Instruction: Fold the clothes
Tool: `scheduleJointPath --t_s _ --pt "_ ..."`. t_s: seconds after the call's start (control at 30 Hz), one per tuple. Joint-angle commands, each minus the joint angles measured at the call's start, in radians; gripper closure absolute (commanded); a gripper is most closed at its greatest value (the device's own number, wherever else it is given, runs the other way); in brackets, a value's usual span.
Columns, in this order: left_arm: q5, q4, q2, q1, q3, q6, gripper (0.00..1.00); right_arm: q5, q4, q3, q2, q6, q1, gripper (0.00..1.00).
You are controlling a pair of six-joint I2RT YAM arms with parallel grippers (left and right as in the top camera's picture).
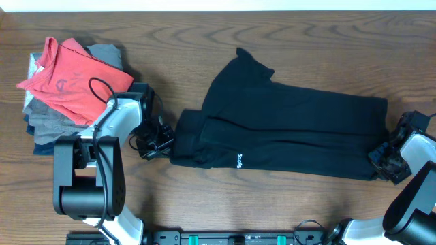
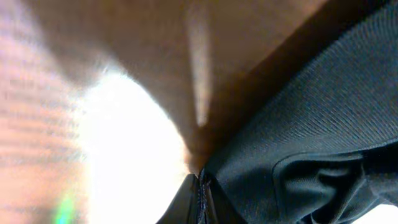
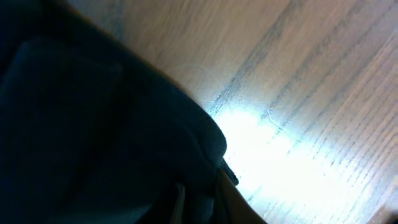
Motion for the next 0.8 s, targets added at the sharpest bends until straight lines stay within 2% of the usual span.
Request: scheduleJointPath --t_s 0.0,0.23,0.3,0.33,0.37,0.4,0.43,0.47,0.53,0.57,0.63,0.77 --pt "-0.005 -0.044 -0.01 0.002 -0.009 0.019 0.94 -0.016 -0.007 -0.04 0.033 -0.004 -0.016 0.84" --pt "-0.005 -0.061 -0.084 0.003 -0.008 0.018 0.94 -0.096 -0.045 0.016 -0.014 -0.005 -0.016 0.8" --pt "-0.016 -0.048 -0.138 0.003 -0.003 0.019 0.94 -0.135 -0.068 0.05 -0.057 -0.005 -0.016 0.77" --pt "-0.033 -0.041 -0.166 0.003 0.002 0.019 0.94 -0.156 -0.076 0.068 -0.079 -0.01 -0.015 0.71" --pt "-0.06 -0.032 -0.2 0.003 0.01 0.02 0.87 -0.183 -0.08 0.091 -0.105 -0.019 -0.015 0.6" --pt "-0.075 -0.021 -0.229 0.003 0.015 0.024 0.67 -0.209 -0.084 0.111 -0.128 -0.029 -0.015 0.46" --pt "-0.077 0.0 -0.261 0.003 0.021 0.038 0.5 -0.237 -0.089 0.135 -0.153 -0.041 -0.015 0.37" --pt "-0.076 0.021 -0.288 0.003 0.025 0.044 0.37 -0.262 -0.091 0.154 -0.174 -0.061 -0.015 0.33" --pt "-0.063 0.089 -0.346 0.003 0.034 0.054 0.22 -0.323 -0.091 0.188 -0.221 -0.1 -0.015 0.22" --pt "-0.049 0.126 -0.366 0.002 0.035 0.063 0.16 -0.356 -0.09 0.199 -0.245 -0.116 -0.014 0.17" --pt "-0.013 0.214 -0.399 -0.005 0.04 0.089 0.07 -0.423 -0.083 0.207 -0.282 -0.15 -0.014 0.15" --pt "0.018 0.333 -0.389 -0.044 0.076 0.102 0.04 -0.543 -0.097 0.207 -0.309 -0.195 -0.008 0.15"
